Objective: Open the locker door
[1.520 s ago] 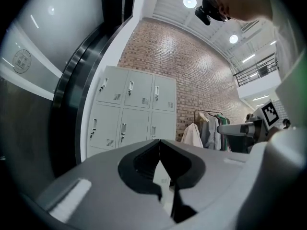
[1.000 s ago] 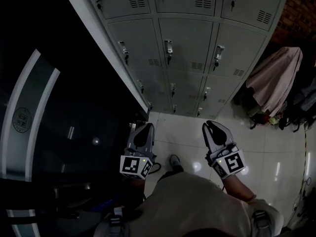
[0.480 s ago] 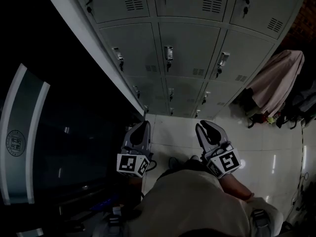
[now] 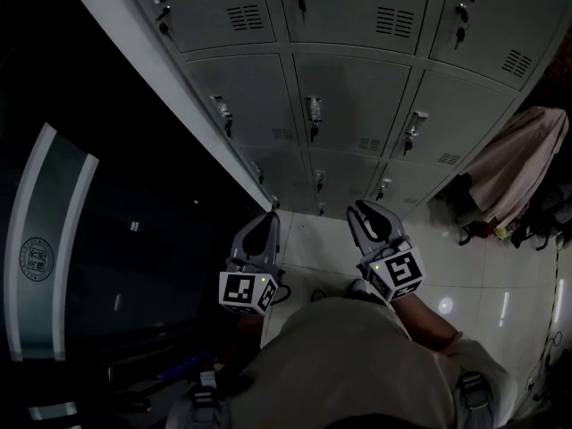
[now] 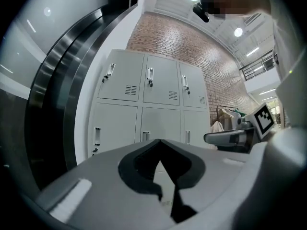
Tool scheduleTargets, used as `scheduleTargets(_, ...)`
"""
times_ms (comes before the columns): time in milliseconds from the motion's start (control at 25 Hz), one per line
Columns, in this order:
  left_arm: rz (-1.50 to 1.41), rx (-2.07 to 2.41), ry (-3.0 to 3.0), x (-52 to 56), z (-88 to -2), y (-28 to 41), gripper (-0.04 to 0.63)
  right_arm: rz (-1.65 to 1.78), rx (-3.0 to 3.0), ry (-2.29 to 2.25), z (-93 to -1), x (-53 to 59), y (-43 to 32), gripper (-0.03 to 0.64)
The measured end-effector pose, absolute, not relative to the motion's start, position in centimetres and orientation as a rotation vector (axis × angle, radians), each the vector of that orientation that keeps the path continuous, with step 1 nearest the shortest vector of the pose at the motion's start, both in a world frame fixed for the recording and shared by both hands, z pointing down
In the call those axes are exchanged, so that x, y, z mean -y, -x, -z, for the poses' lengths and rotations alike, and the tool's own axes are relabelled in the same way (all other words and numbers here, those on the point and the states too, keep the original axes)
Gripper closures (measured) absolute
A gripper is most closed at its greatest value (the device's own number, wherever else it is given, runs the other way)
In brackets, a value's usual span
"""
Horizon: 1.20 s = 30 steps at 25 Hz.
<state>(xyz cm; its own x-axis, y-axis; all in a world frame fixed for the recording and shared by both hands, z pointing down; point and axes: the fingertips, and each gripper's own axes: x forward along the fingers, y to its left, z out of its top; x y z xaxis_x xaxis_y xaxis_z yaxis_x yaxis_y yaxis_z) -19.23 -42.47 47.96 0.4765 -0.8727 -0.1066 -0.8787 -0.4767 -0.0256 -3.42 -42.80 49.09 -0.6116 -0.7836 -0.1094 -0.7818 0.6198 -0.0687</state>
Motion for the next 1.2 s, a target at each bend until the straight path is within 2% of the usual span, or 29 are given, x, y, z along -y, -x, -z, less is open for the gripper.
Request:
scheduleTargets(120,-0.117,-1.557,2.626,43.3,-48.1,18.7,0.537,0.03,-2.744,1.298,-50.8,46.0,4.3,0.515)
scheduleTargets(400,-0.128,-1.611,2.607,43.9,-48.5,19.5,0.537,0.108,-2.81,1.334,-55.6,54.4,7.0,0.472)
scheduleTargets(760,-0.139,-1.636,2.579,43.7,-48.6,20.0,0.537,0.221,-2.841,1.467,-61.1,65.9,11.2,0.477)
scheduleTargets(1200,-0.129,-1.736,2.571,43.0,-50.7,22.6,0.537,0.228,-2.865,1.591,-62.2,72.1,12.8,0.477)
